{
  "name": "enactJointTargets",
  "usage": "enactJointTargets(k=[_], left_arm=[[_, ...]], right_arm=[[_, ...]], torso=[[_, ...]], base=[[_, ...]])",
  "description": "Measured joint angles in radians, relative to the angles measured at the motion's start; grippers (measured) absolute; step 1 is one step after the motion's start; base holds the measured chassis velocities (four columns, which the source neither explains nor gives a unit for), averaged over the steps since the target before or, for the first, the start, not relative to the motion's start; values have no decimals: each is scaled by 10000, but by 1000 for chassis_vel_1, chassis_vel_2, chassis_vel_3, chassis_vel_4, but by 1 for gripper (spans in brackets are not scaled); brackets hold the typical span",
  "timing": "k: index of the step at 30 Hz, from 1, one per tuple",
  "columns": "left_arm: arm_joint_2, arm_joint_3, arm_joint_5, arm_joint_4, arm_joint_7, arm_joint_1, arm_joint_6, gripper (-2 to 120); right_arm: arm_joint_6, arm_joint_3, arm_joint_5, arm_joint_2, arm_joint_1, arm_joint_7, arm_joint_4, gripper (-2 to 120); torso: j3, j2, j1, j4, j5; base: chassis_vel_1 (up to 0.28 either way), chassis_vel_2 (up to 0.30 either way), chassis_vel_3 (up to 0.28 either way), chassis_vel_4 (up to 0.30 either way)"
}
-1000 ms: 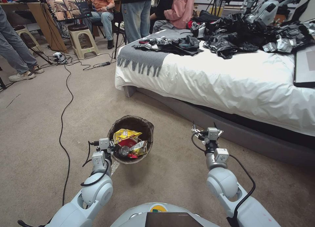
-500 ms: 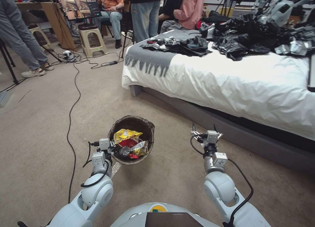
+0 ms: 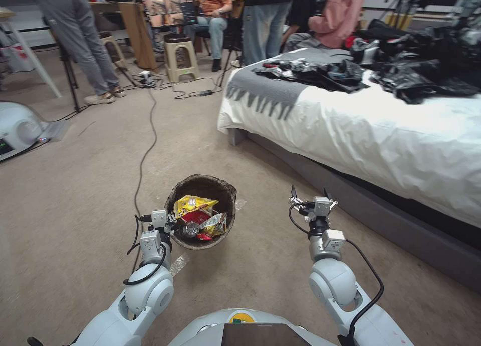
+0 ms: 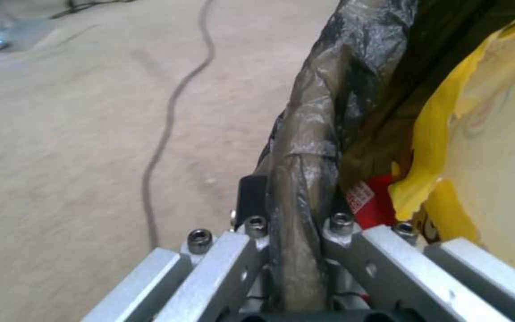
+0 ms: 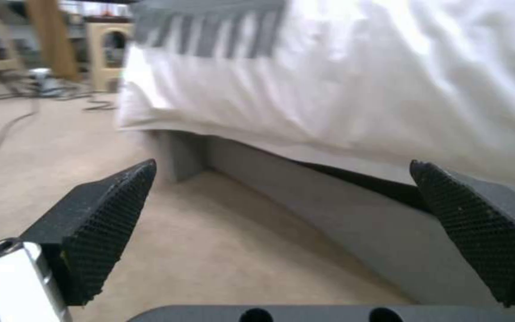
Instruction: Pick up the trash bin, then pick up the garbage from the floor and place it into the trash bin.
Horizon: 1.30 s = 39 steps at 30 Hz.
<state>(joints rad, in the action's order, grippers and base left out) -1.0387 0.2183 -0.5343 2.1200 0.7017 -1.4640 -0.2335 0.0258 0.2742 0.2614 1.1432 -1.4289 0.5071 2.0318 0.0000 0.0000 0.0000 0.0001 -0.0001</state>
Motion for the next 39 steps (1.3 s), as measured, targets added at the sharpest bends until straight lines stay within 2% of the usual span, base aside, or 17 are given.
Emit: enactJointTargets(k=[39], left_arm=[[-23, 2, 22, -67, -7, 86, -12, 0]], right_arm=[[-63, -225, -15, 268, 223, 58, -153, 100]], torso=[[0, 0, 0, 1, 1]], base=[[122, 130, 126, 124]])
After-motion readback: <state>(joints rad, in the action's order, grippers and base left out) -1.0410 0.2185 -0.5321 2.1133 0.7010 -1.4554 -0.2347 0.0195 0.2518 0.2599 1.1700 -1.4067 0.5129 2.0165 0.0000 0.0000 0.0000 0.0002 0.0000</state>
